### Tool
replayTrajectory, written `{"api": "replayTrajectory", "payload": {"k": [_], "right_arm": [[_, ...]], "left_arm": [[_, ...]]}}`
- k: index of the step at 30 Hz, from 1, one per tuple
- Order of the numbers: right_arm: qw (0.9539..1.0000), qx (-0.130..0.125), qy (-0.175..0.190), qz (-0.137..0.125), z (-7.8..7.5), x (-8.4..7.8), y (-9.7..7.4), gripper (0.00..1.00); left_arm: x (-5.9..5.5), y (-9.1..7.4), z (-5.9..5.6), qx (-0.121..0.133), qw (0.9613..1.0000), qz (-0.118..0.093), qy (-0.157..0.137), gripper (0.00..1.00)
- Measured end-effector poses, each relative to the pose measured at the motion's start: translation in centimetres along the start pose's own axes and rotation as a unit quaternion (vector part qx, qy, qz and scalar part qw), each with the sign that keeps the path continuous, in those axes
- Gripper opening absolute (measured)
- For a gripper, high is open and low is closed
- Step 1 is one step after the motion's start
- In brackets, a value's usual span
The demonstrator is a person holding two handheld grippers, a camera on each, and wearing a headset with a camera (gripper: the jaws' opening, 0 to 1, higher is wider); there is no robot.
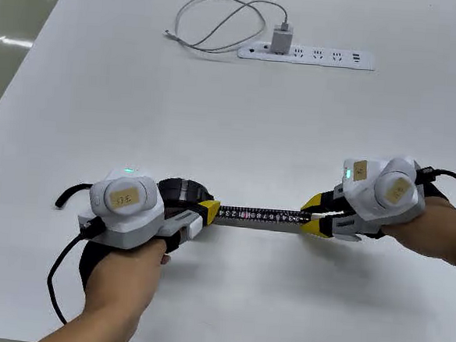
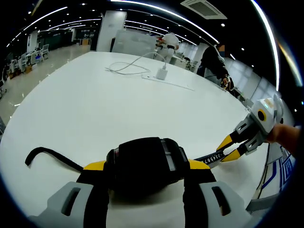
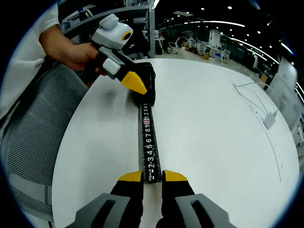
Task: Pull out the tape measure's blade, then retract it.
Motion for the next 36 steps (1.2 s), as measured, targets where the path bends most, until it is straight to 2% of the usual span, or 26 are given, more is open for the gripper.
{"api": "replayTrajectory", "payload": {"k": [11,27,36], "right_arm": [[0.9999,0.007,0.000,-0.008,0.2,1.2,1.0,0.10],[0.9997,0.014,0.001,-0.020,-0.2,2.1,2.1,0.10],[0.9994,0.022,0.000,-0.026,0.1,3.2,3.0,0.10]], "left_arm": [[0.0,0.0,0.0,0.000,1.0000,0.000,-0.001,0.59],[0.0,-0.1,0.0,-0.003,1.0000,0.000,-0.004,0.59],[0.0,0.0,0.0,-0.003,1.0000,0.003,-0.002,0.59]]}}
Point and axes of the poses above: the centre of the closed fingertips' face, and the gripper's own axes: y roughly forward along the fingers, z roughly to its left, x roughly out of its top, the point moved 7 cm from there along -y, roughly backward along the fingers, and after that the axes turned 4 degrees about -x, right-handed, at the moved point
